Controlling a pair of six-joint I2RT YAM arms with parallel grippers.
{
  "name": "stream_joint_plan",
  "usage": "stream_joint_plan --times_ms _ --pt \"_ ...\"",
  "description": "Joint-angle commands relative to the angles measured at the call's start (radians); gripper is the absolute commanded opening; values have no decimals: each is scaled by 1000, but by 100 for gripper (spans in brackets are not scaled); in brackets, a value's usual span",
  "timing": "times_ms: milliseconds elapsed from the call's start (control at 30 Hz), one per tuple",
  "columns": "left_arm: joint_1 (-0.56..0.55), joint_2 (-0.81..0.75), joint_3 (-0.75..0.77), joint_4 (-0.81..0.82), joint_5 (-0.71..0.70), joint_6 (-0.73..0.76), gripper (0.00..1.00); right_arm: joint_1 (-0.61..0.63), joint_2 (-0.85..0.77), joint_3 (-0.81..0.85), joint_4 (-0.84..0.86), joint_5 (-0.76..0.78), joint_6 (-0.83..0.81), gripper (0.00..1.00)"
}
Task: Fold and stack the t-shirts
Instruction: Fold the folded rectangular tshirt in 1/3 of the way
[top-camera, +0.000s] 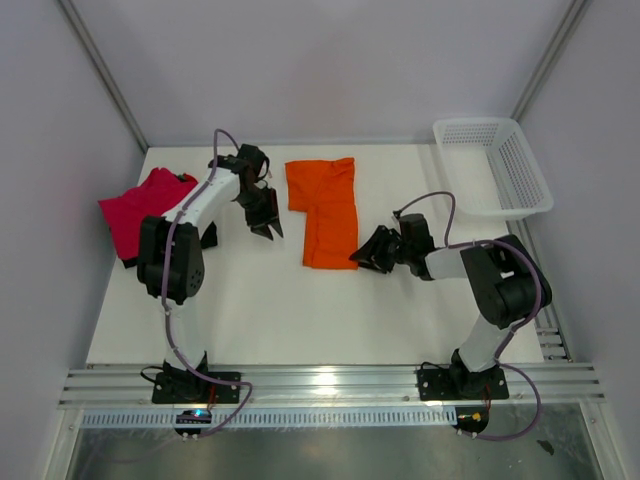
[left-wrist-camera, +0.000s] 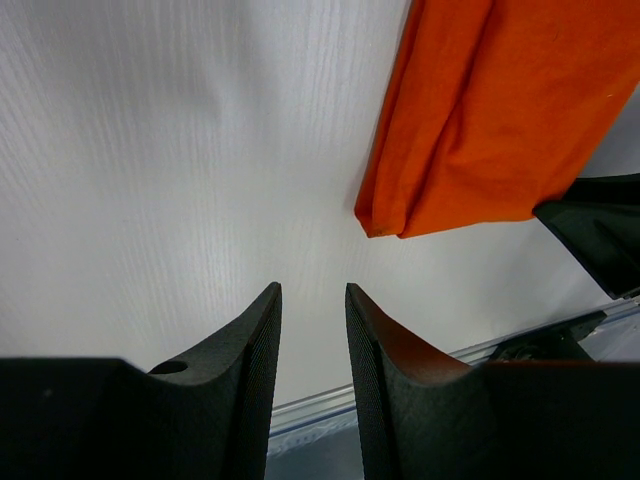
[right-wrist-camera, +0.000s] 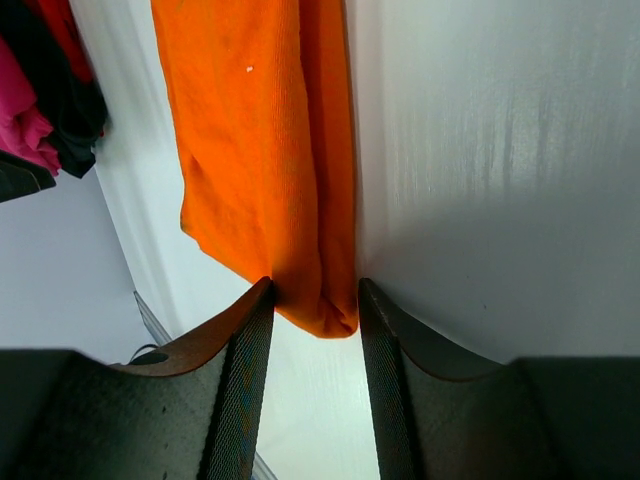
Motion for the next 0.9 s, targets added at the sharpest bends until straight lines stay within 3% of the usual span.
stream_joint_plan --times_ms 0,600,700,867 --pt "4 -23 -4 30 24 -12 34 3 -34 -20 -49 -8 -51 44" --pt "7 -41 -52 36 1 -5 34 25 71 -37 58 -34 17 44" --pt "7 -46 -60 36 1 -7 34 25 91 -23 69 -45 20 40" --pt "7 -86 -127 83 33 -33 34 26 104 -12 80 -40 14 19"
